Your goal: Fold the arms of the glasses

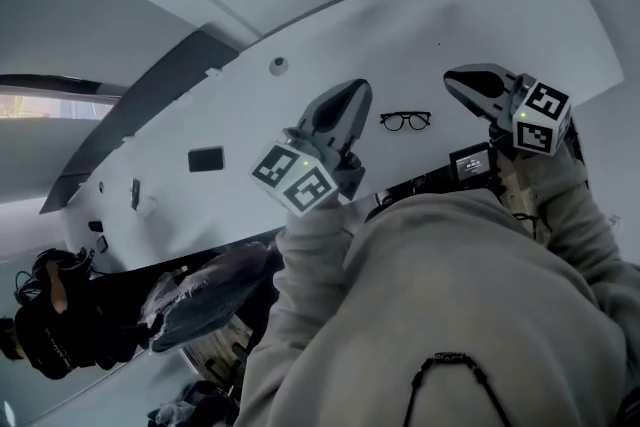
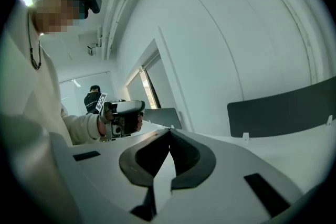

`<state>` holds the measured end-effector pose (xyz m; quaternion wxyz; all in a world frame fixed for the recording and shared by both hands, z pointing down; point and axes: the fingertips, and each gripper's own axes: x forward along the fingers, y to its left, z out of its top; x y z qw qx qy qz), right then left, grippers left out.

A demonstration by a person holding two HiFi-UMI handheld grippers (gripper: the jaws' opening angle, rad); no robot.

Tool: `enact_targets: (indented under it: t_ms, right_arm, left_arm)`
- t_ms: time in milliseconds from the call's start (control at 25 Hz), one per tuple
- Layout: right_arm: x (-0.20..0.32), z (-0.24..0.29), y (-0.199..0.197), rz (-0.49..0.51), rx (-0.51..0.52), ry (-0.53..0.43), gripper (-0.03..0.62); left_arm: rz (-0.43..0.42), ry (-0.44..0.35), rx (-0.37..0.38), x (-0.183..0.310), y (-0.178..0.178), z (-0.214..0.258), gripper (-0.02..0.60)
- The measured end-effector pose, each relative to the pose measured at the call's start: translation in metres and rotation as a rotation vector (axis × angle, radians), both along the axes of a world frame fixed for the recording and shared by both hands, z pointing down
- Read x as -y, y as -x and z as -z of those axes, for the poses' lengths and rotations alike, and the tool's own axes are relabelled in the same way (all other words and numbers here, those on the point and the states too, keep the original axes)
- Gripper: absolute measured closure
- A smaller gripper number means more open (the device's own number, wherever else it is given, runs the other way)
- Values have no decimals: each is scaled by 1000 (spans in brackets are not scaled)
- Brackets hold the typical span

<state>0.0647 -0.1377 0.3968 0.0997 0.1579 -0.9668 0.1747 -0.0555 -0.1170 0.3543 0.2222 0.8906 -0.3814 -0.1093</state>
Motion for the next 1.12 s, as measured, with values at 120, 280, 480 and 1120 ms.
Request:
enact_targets:
  t_ms: [120, 280, 480, 1120]
  right_arm:
    - [0, 9, -10, -33, 17, -1, 572]
    - [1, 16, -22, -75, 40, -7, 572]
    - [1, 24, -33, -104, 45, -21, 572]
    - [1, 29, -35, -94, 10, -54, 574]
  left_arm:
    - [-15, -15, 23, 2, -8, 2, 577]
    - [-66, -37, 39, 4, -21, 6, 577]
    - [-102, -53, 70, 6, -34, 10, 577]
    - [-117, -56, 56, 6, -39, 12, 577]
